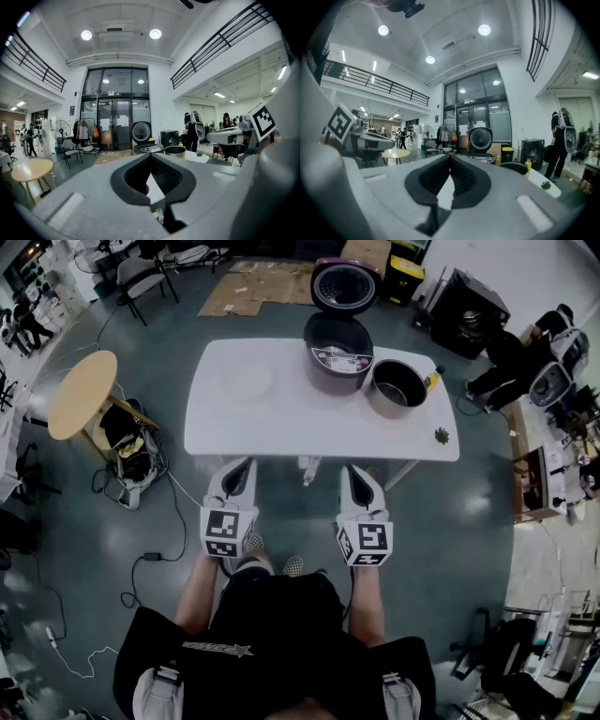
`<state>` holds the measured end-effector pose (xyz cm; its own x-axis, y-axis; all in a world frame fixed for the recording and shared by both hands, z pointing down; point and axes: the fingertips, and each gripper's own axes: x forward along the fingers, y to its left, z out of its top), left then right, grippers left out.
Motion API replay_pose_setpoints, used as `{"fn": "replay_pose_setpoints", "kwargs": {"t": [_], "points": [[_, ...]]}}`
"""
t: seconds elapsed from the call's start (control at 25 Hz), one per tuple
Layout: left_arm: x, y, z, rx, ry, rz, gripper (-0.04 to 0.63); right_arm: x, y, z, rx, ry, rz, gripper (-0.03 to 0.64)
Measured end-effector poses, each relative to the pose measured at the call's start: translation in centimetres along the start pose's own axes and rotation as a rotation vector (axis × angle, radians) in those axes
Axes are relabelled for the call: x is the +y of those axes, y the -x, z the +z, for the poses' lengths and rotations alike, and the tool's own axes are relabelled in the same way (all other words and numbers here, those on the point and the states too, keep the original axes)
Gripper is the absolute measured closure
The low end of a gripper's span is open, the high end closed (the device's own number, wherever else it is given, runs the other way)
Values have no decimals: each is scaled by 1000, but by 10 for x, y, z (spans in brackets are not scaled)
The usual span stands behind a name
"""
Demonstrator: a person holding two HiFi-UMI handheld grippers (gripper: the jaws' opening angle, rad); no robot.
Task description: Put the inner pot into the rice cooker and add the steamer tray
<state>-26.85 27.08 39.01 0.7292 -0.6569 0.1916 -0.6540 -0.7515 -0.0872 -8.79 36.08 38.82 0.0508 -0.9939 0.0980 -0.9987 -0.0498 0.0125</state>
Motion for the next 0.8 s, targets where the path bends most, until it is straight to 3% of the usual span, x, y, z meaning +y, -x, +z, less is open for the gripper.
{"fn": "replay_pose_setpoints", "kwargs": {"t": [0.36,0.8], "points": [[-47,-22,15,-28,-6,-85,584,-43,31,-4,3,-16,-114,612],[-144,-83,30,-40,-32,-312,584,-132,93,-19,38,-37,-353,612]]}}
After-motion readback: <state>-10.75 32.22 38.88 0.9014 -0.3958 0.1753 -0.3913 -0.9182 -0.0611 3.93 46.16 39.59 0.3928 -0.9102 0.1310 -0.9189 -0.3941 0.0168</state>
